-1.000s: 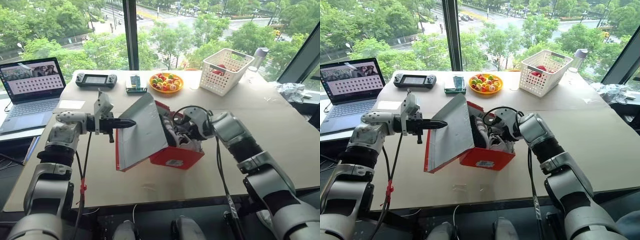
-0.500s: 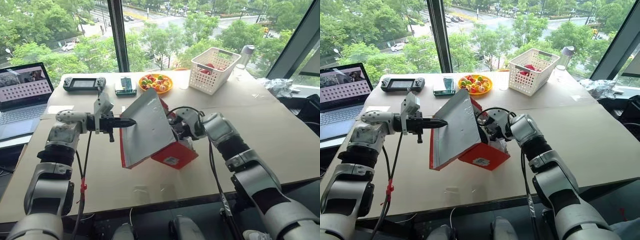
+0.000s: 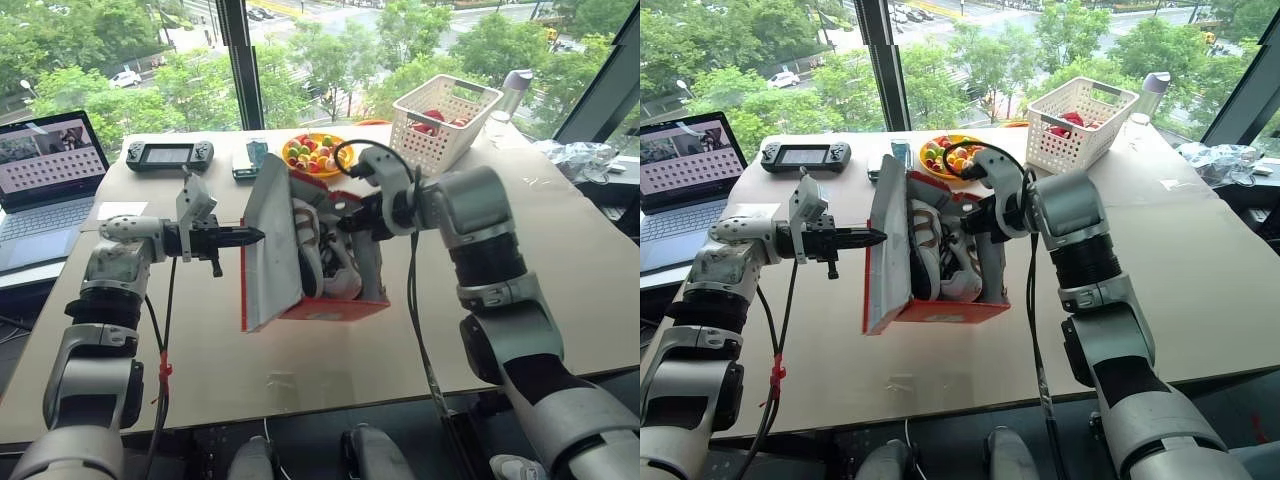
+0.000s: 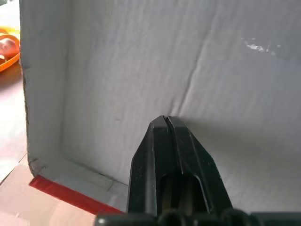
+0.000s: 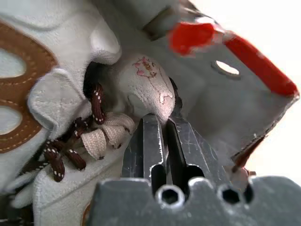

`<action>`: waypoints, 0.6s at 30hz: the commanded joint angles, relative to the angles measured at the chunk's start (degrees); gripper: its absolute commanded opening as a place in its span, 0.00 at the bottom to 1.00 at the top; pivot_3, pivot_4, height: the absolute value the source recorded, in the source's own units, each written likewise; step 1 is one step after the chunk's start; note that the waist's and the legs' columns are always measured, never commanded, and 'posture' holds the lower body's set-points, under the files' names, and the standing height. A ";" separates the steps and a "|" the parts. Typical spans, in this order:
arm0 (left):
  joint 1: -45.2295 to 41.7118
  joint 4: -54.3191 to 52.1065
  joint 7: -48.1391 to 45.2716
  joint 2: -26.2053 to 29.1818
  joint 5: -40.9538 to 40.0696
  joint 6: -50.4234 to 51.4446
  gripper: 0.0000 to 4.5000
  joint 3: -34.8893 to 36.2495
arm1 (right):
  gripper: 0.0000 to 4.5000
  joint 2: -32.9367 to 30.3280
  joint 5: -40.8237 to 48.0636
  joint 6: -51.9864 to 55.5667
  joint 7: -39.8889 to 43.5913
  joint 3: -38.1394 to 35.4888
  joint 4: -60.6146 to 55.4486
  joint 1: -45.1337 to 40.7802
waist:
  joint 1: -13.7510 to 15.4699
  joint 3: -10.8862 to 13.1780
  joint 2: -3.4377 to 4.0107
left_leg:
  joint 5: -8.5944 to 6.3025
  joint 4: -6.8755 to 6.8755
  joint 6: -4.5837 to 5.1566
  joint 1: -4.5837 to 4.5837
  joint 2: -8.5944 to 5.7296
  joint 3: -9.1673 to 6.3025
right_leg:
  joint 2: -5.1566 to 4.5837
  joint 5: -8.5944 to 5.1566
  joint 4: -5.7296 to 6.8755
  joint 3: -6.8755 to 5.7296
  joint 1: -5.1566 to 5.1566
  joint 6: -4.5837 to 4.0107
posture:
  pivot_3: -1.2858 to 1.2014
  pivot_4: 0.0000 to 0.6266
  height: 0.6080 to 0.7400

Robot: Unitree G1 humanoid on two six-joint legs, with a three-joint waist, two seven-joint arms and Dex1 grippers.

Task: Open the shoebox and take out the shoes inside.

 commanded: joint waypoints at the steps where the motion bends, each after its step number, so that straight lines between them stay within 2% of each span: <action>1: -0.75 -2.24 -0.61 -0.74 -0.03 -0.02 0.00 -0.55 | 0.00 0.50 6.43 3.84 -0.35 -5.17 -8.30 -3.41 | 0.75 0.03 0.00 | -0.01 0.00 -0.03 -0.07 0.00 0.01 | 0.00 0.00 -0.04 0.00 -0.03 0.01 | 0.52 0.24 0.98; 8: -1.45 -1.91 -0.75 -0.62 0.28 -0.04 0.00 -0.42 | 0.00 -1.62 9.96 7.46 -4.32 -9.11 -13.56 -2.35 | 1.95 0.09 -0.01 | -0.08 0.17 -0.14 -0.30 0.00 -0.03 | -0.02 -0.01 -0.19 -0.13 -0.04 0.09 | 0.52 0.24 0.98; 12: -1.47 -1.88 -1.10 -0.61 0.37 -0.08 0.00 -0.45 | 0.00 -2.72 12.24 10.02 -5.44 -8.93 -16.07 3.34 | 2.35 0.09 -0.01 | -0.08 0.20 -0.14 -0.30 0.01 -0.08 | -0.02 0.00 -0.20 -0.18 0.00 0.10 | 0.52 0.24 0.98; 15: -1.42 -1.99 -1.30 -0.63 0.45 0.02 0.00 -0.53 | 0.00 -4.35 13.11 8.88 -6.07 -10.03 -14.27 6.04 | 2.44 0.10 0.00 | -0.08 0.24 -0.14 -0.30 0.00 -0.09 | -0.02 0.00 -0.15 -0.19 0.01 0.10 | 0.52 0.24 0.98; 18: -1.23 -2.34 -1.37 -0.67 0.43 0.29 0.00 -0.54 | 0.00 -9.11 12.67 4.52 -5.41 -10.06 -9.67 8.83 | 2.38 0.10 0.00 | -0.08 0.26 -0.14 -0.29 0.00 -0.10 | -0.02 0.00 -0.12 -0.18 0.00 0.10 | 0.52 0.24 0.98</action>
